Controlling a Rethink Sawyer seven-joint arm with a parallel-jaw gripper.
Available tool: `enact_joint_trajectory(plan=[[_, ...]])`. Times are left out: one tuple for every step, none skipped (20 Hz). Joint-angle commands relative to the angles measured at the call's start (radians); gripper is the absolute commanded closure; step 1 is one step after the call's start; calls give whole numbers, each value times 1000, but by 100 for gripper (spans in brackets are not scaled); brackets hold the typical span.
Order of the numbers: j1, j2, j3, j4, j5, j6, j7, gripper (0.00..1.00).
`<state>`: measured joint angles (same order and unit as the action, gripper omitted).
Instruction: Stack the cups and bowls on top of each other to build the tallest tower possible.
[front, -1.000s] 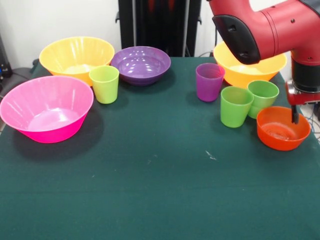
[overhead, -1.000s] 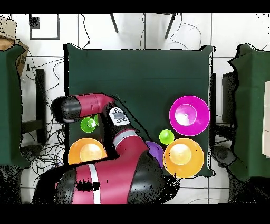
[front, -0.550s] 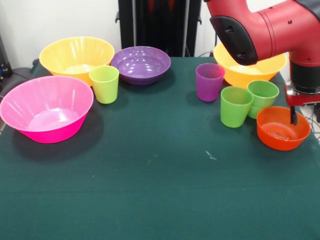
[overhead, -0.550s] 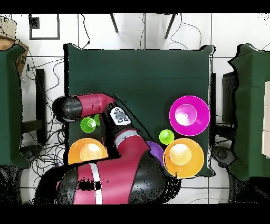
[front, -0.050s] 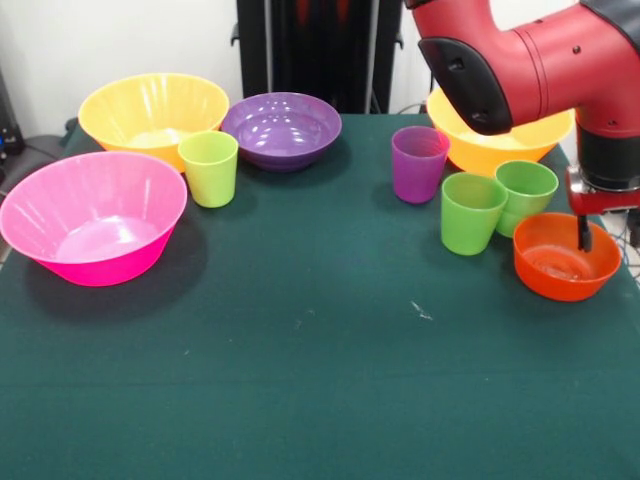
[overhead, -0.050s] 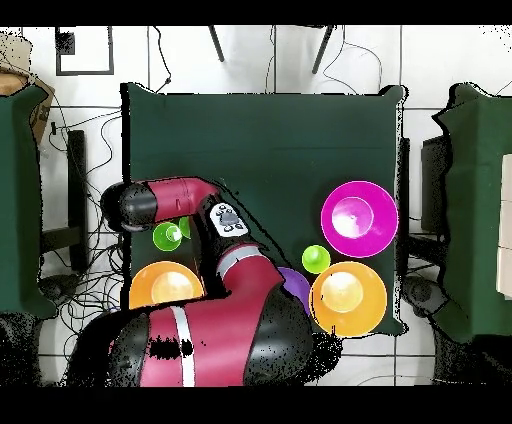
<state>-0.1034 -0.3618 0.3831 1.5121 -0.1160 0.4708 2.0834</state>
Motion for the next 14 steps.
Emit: enact_joint_trajectory(plan=[[7, 44, -38, -55, -83, -63, 0, 0], [8, 49, -45, -56, -94, -72, -5, 0], [9, 53, -52, -58, -104, -81, -9, 0], [-2, 57, -51, -62, -116, -75, -28, 0], [-16, 55, -47, -61, -127, -65, -51, 0], [-35, 51, -38, -60, -135, -44, -78, 0], [-53, 45, -29, -56, -144, -24, -103, 0], [-67, 38, -23, -53, -152, -3, -124, 0], [-81, 37, -16, -52, -162, 9, -140, 0], [-90, 42, -11, -54, -171, 14, -151, 0], [-97, 46, -7, -56, -180, 13, -155, 0], [-98, 51, -4, -56, -186, 7, -152, 0], [-99, 50, -3, -54, -193, 3, -141, 0], [-97, 45, -6, -47, -197, -2, -131, 0]])
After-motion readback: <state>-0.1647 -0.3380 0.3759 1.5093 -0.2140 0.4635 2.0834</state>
